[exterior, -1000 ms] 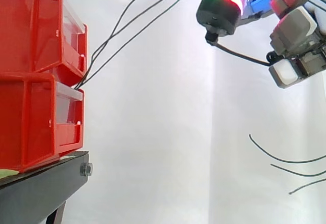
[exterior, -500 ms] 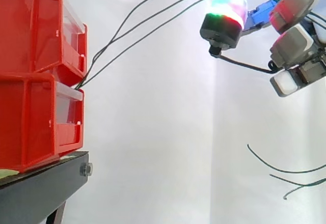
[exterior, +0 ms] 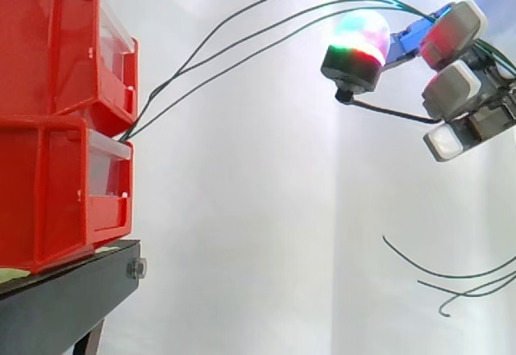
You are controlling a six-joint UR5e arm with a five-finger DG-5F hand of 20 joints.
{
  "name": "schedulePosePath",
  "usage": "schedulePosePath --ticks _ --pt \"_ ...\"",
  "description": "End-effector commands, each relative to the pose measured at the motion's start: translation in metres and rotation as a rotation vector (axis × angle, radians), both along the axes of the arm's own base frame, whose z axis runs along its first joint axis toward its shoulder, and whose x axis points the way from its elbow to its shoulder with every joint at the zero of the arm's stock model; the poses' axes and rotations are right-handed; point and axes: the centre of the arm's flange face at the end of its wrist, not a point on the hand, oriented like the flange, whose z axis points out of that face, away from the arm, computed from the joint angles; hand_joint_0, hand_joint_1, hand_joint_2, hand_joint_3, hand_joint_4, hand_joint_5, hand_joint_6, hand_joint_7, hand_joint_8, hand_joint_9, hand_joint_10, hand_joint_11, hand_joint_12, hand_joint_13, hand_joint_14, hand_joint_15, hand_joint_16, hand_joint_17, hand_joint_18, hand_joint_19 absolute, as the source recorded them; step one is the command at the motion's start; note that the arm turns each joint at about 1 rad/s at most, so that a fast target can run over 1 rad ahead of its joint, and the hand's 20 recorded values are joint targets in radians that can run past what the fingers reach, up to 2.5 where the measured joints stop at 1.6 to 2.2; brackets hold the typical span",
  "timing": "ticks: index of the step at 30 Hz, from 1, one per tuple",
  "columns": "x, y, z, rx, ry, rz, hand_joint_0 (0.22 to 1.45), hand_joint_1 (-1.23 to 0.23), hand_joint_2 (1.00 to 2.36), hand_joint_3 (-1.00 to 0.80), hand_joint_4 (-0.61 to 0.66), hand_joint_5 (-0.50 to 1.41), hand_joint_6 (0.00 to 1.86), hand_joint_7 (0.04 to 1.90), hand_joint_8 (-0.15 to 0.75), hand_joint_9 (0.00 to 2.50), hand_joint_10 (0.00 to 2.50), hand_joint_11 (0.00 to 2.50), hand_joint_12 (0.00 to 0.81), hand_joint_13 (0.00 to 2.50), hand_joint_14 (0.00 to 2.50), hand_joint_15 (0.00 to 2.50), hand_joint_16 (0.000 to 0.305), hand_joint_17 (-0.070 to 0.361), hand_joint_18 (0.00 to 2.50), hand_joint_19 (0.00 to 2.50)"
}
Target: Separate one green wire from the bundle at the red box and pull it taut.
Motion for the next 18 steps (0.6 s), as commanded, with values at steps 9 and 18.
schedulePosePath --ticks 9,18 --pt "-0.0023 -0.0013 0.0003 -0.009 0.007 -0.021 0.57 -0.74 1.02 -0.19 0.09 -0.13 0.88 1.12 0.286 1.44 0.03 0.9 0.354 1.16 0.03 0.83 0.045 0.101 0.85 0.7" --pt "-0.0026 0.0012 0.0012 -0.013 0.005 -0.024 0.57 -0.71 1.01 -0.31 0.1 -0.13 0.89 1.05 0.266 1.43 0.03 0.93 0.336 1.14 0.03 0.85 0.041 0.092 0.82 0.73"
